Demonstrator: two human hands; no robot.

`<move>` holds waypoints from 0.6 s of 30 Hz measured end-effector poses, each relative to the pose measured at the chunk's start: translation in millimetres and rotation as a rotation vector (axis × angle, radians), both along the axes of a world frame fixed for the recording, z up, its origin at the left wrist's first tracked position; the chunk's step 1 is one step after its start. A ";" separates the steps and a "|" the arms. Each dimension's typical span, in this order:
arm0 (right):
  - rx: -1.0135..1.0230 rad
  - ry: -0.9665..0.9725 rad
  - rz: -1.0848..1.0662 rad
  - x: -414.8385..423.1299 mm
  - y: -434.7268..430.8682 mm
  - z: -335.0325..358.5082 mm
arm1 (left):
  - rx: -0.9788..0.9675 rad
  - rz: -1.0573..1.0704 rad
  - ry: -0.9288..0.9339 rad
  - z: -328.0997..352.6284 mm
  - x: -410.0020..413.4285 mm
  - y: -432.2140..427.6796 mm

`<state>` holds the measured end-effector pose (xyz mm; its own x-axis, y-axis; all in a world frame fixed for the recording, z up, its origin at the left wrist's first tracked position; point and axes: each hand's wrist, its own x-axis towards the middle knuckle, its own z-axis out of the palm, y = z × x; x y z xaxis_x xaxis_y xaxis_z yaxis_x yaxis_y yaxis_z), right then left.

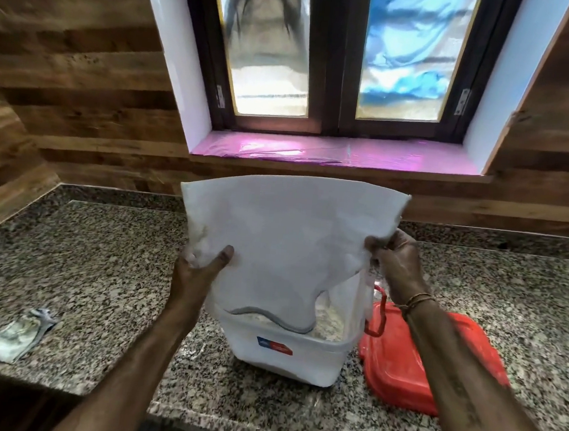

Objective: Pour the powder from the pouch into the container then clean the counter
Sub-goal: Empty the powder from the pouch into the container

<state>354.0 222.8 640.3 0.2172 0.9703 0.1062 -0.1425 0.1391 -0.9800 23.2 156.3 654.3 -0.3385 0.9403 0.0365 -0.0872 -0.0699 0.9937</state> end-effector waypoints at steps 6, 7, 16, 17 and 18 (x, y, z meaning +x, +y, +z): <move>-0.024 -0.030 -0.042 0.7 7.2 -7.9 | 0.017 -0.142 -0.080 10.4 -10.5 -4.2; -0.027 -0.039 -0.029 1.3 8.0 -6.9 | 0.031 -0.144 -0.072 15.2 -7.2 -3.7; -0.092 -0.042 0.158 7.0 -5.9 -4.5 | 0.056 0.144 0.264 10.0 22.0 -1.8; -0.099 -0.047 0.111 5.9 -5.5 -6.9 | 0.070 0.164 0.267 8.1 24.1 -1.5; -0.088 -0.058 0.069 4.1 -5.1 -9.1 | 0.075 0.172 0.256 6.9 25.6 -1.6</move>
<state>358.1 217.7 631.2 0.1456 0.9889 0.0303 -0.0918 0.0440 -0.9948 48.8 154.8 661.2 -0.4636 0.8613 0.2078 0.1846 -0.1355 0.9734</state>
